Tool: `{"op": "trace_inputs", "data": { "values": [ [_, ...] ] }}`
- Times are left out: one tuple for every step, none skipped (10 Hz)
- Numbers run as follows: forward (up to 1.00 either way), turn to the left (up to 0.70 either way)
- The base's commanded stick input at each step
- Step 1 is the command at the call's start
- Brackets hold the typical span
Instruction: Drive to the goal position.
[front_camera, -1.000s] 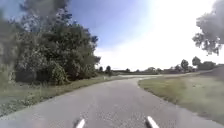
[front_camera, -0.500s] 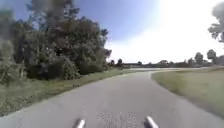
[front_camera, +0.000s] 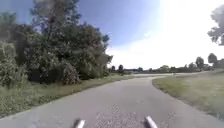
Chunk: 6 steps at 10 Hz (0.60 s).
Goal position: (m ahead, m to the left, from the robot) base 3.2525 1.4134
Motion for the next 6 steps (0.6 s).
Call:
{"op": "trace_inputs", "data": {
  "values": [
    [0.70, 0.00],
    [0.70, 0.00],
    [0.70, 0.00],
    [0.70, 0.00],
    [0.70, 0.00],
    [0.70, 0.00]
  ]
}}
